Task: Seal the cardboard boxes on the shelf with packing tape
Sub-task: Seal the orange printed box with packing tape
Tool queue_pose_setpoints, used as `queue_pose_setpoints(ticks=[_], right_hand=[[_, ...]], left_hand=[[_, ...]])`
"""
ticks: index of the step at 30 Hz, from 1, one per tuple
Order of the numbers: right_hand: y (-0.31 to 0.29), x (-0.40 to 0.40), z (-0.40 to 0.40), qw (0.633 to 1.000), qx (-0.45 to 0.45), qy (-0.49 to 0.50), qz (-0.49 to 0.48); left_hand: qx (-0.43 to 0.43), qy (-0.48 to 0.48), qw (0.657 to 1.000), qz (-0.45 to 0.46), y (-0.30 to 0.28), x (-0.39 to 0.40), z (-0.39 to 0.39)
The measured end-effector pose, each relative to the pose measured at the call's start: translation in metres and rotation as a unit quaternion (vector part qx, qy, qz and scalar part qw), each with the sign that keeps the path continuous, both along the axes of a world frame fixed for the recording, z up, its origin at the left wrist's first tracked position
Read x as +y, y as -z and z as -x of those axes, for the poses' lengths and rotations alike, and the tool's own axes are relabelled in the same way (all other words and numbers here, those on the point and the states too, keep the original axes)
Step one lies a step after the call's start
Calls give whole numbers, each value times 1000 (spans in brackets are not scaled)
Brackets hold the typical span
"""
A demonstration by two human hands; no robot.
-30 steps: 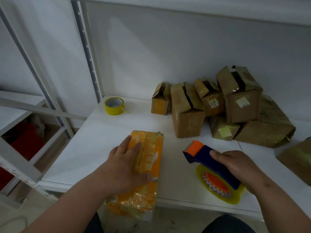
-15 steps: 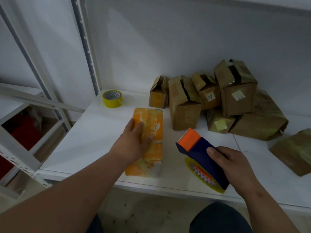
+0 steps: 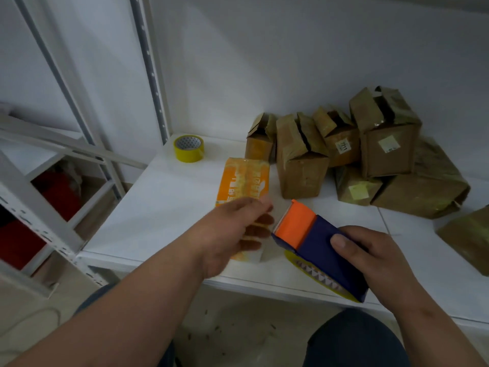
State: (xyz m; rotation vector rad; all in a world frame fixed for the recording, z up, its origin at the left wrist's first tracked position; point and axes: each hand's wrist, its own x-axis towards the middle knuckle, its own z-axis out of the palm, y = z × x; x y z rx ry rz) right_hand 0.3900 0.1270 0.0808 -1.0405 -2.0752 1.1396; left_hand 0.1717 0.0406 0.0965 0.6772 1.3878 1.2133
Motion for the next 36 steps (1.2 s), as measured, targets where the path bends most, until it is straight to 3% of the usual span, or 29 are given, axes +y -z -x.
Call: queue_pose_setpoints(ticks=[2, 7, 14, 29, 36], right_hand=[[-3, -10, 3, 999, 21, -22, 17], [-3, -27, 3, 996, 47, -59, 54], [3, -41, 3, 992, 36, -82, 85], [4, -46, 2, 995, -31, -81, 55], [0, -39, 7, 990, -85, -102, 36]], left_hand=[[-93, 41, 995, -4, 4, -10, -4], [-224, 62, 973, -15, 14, -31, -10], [-285, 62, 956, -19, 27, -53, -12], [-197, 13, 979, 48, 27, -59, -2], [-9, 14, 998, 60, 34, -55, 7]])
